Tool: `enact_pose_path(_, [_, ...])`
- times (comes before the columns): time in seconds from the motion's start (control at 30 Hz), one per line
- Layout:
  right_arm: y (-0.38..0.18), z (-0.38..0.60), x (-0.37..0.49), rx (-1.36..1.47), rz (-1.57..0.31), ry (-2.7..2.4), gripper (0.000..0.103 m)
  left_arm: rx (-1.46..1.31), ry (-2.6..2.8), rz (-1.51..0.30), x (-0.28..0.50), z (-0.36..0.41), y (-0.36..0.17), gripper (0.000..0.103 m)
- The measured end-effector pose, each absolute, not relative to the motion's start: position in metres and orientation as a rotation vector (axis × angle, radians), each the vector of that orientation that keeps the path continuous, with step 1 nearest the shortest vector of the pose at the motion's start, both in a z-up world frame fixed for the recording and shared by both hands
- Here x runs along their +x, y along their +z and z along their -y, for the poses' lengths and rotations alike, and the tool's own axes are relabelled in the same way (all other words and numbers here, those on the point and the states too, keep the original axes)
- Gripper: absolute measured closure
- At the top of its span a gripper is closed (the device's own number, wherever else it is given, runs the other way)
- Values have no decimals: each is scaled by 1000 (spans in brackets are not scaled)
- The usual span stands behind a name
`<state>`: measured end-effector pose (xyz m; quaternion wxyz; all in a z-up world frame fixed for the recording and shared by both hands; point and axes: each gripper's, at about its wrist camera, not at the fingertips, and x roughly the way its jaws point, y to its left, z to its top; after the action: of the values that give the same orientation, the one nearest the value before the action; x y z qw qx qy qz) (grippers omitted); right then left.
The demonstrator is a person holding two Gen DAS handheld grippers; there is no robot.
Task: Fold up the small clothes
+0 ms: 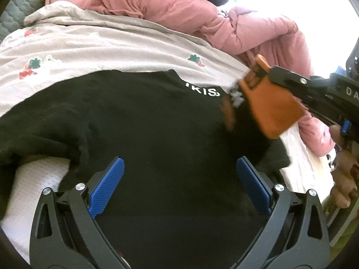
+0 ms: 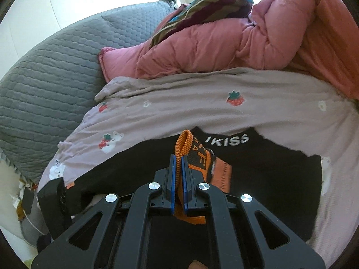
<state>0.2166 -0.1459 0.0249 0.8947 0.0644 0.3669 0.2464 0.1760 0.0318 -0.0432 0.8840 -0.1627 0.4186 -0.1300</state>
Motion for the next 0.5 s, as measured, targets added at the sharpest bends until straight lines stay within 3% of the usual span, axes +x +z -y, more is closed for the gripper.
enact_pose_path(0.27, [13, 137, 219, 148, -782, 548, 94, -350, -325, -867, 177, -24, -45, 9])
enact_pose_path(0.33, [13, 142, 219, 160, -782, 544, 85, -357, -329, -871, 180, -25, -47, 9])
enact_pose_path(0.5, [9, 175, 219, 186, -775, 473, 75, -396, -312, -905, 187, -33, -56, 9])
